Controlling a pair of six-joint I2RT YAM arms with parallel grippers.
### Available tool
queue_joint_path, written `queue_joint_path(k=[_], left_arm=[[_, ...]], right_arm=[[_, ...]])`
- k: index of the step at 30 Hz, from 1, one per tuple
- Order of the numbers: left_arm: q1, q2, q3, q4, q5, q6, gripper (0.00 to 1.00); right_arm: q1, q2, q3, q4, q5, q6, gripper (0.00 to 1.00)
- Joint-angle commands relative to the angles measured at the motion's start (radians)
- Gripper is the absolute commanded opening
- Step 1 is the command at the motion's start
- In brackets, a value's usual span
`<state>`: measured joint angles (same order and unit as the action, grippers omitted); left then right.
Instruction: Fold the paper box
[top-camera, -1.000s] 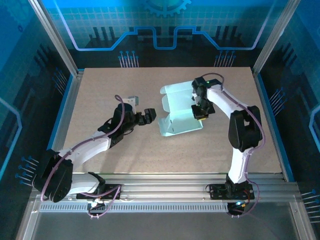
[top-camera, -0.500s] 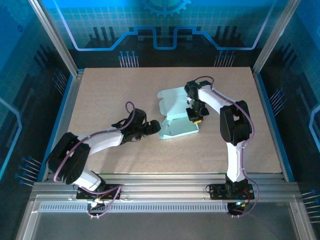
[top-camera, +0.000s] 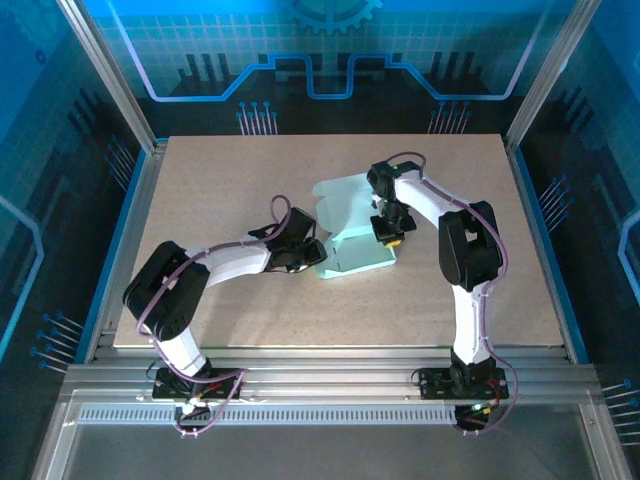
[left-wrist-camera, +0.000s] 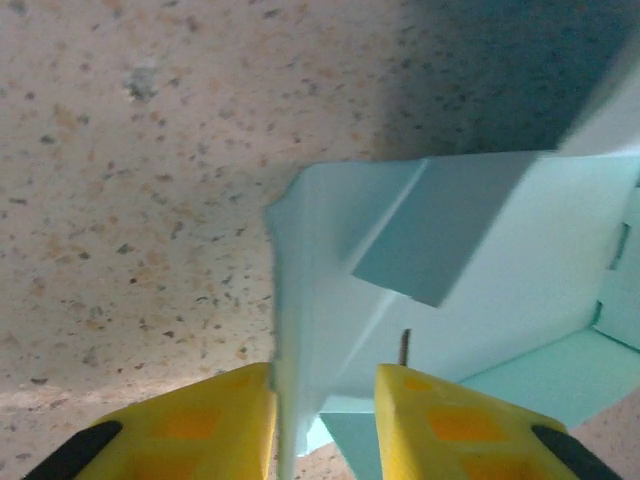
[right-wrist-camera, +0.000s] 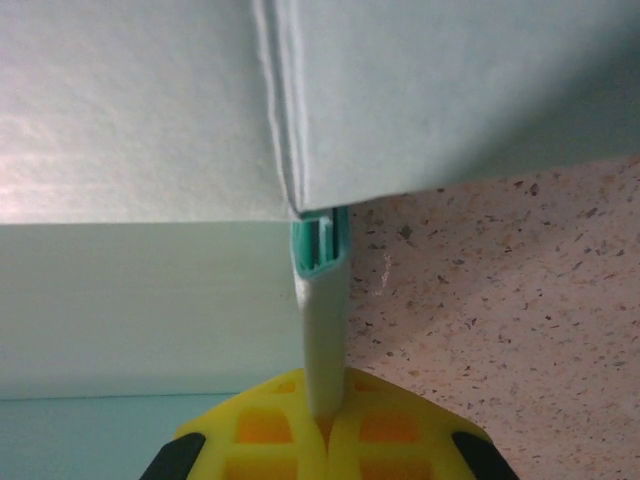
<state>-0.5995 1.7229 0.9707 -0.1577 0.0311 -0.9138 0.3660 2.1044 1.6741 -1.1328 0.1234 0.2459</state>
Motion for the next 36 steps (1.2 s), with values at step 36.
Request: queue_joint_path(k=[36], left_arm=[[0.040,-0.126,-0.073,0.164,0.156,-0.175,0.00]], right_arm=[[0.213,0.248,-0.008,-0.082,0.487,0.176,0.00]])
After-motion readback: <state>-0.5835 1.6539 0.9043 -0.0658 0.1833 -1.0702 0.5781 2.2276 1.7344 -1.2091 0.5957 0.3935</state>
